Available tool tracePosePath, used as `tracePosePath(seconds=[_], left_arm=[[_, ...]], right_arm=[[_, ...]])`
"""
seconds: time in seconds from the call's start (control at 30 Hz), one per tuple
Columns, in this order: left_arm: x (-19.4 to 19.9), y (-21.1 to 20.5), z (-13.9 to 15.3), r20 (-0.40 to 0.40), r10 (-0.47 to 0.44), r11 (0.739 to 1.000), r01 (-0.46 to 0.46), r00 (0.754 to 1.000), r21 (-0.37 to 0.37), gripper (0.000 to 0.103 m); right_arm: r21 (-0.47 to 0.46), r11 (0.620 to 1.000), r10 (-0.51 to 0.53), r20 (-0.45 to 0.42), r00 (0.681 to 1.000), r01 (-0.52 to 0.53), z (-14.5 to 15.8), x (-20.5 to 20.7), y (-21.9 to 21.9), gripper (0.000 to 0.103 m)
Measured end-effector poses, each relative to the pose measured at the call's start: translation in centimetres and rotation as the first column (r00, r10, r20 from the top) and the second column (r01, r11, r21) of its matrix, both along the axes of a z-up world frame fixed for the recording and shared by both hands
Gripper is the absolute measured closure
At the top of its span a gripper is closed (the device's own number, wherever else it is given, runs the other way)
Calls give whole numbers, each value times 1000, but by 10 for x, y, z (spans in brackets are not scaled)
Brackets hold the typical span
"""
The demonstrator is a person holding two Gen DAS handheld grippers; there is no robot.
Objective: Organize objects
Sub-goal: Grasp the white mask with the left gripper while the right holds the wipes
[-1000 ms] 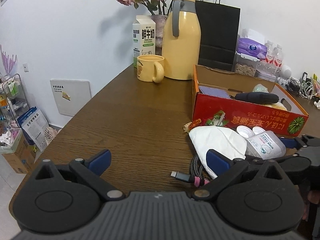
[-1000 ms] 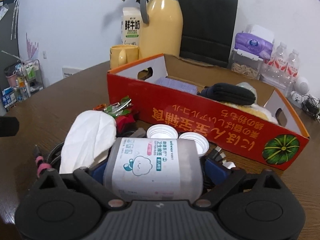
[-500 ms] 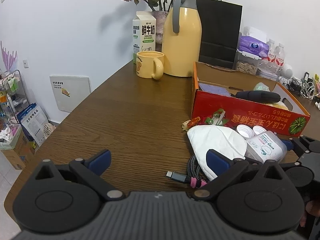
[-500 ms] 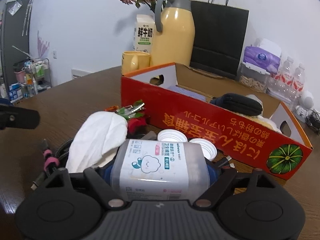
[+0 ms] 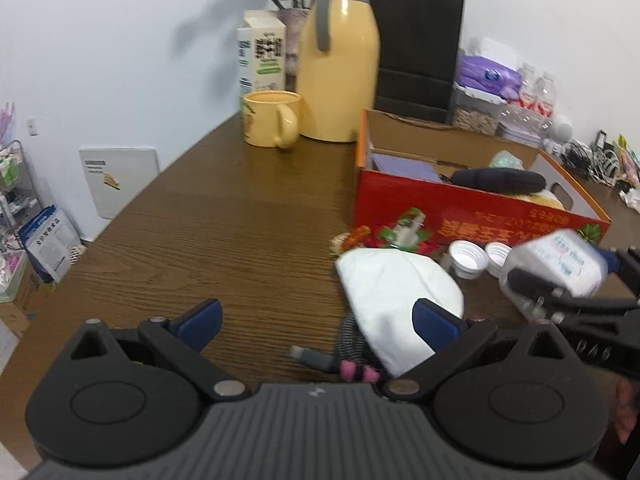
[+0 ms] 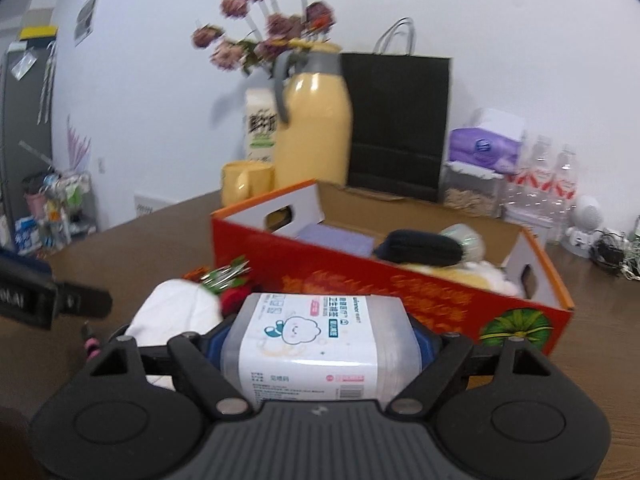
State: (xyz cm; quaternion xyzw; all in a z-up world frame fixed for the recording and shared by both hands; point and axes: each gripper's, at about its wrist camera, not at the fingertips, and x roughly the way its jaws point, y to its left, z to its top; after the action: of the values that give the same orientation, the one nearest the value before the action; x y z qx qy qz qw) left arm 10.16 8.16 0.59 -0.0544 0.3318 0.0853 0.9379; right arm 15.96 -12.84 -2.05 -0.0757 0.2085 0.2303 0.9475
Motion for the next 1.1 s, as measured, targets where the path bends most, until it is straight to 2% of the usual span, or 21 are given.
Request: tracePosePath(seconds=[0.4,0.73,0.9,1.0,1.07,1.1], left_arm=[[34,-43,-16,-60,-74,997,74,995,5,0],[49,-49,-29,-98,-40,999,40,994,-1,0],[46,-48,-30,-75,-39,999,38,996,-14,0],[42,-46,-26,-53,-45,999,44,998,-27,8],[41,-45,-26,-53,-48,998,47,997,-32,23],[41,-44,-26,-53,-49,998,48,997,-30,25]], right_arm=[[34,996,-84,10,996,84,-2,12,-39,21],[35,997,-75,7,997,75,-6,11,-41,21],[31,997,-74,6,997,73,-7,10,-40,21],[26,997,-71,12,997,70,-8,9,-38,21],[24,997,-69,14,997,69,-8,8,-38,21],[24,997,-70,15,997,69,-8,8,-38,21]])
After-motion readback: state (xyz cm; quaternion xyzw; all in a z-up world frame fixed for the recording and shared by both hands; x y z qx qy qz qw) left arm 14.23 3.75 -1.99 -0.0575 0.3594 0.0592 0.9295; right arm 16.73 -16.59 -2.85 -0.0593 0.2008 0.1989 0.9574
